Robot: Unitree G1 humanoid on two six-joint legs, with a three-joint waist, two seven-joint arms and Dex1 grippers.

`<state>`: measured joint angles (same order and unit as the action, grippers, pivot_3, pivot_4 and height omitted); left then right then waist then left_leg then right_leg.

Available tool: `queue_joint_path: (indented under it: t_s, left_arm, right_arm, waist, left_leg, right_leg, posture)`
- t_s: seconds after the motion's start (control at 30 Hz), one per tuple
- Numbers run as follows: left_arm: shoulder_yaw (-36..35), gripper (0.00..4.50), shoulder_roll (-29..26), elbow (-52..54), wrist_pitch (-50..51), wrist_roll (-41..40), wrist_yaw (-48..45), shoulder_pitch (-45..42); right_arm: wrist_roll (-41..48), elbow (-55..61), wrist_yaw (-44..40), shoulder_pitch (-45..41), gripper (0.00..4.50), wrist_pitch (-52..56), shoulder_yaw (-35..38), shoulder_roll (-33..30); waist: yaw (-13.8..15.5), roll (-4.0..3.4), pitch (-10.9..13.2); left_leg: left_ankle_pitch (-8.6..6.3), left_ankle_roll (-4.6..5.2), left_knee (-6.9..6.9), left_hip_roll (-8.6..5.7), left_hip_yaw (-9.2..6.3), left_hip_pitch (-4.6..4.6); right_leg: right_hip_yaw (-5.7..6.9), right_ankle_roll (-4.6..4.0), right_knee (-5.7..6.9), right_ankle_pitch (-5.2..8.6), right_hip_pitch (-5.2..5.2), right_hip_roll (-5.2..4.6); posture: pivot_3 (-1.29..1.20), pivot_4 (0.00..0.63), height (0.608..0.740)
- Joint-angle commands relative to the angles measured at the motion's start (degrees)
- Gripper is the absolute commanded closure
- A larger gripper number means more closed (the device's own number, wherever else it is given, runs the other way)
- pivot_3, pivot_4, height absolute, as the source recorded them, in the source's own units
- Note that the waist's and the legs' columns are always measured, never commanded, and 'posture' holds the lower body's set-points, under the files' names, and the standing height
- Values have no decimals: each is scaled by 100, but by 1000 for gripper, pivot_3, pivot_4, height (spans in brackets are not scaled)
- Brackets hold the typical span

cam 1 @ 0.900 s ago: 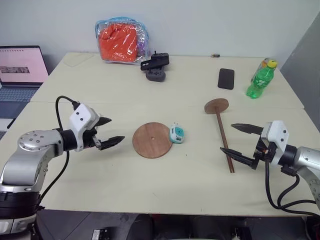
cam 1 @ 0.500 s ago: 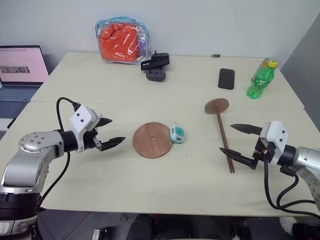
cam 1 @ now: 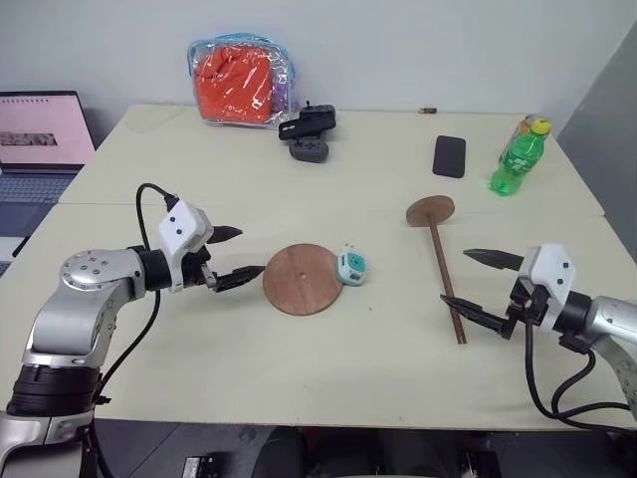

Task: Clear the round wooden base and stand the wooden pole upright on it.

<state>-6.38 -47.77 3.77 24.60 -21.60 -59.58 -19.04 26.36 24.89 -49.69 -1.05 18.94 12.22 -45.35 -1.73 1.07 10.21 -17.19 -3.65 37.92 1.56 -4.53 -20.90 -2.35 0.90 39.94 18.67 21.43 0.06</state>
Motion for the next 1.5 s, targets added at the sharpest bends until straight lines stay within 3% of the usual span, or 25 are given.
queue_joint_path:
  t_s: [0.03,0.33,0.83,1.23,1.5]
  left_arm:
    - [-32,0,-97,328,14,-83,-88,73]
    - [331,0,-39,743,63,-15,-218,171]
    - [739,0,87,329,-199,152,-465,-273]
    - [841,0,76,608,-63,136,-559,-233]
    - [792,0,48,605,-122,154,-568,-165]
  right_arm:
    - [-142,98,95,-277,42,-263,-41,70]
    - [-477,580,581,-626,42,154,-1179,596]
    - [-2901,-607,1922,-1753,42,395,-3402,1859]
    - [-4169,-1658,2510,-2314,42,-46,-3873,2398]
    - [-4458,-1896,2440,-2396,42,-415,-4055,2656]
  waist:
    - [-4,-1,0]
    - [4,0,1]
    - [-5,-1,1]
    - [-13,-1,1]
    - [-14,-1,1]
  left_leg:
    - [0,0,0,0,-1,0]
    - [0,0,1,3,-3,-3]
    - [0,0,1,-2,1,-8]
    - [0,0,1,1,0,-21]
    - [0,0,0,3,-1,-22]
  right_leg:
    - [1,0,0,0,0,1]
    - [0,0,0,0,0,-1]
    - [-2,0,4,0,15,24]
    - [-2,-2,13,-1,34,32]
    - [-3,-2,15,-1,38,32]
  posture:
    - [0,150,740]
    - [0,150,740]
    - [0,150,740]
    - [0,150,740]
    - [0,150,740]
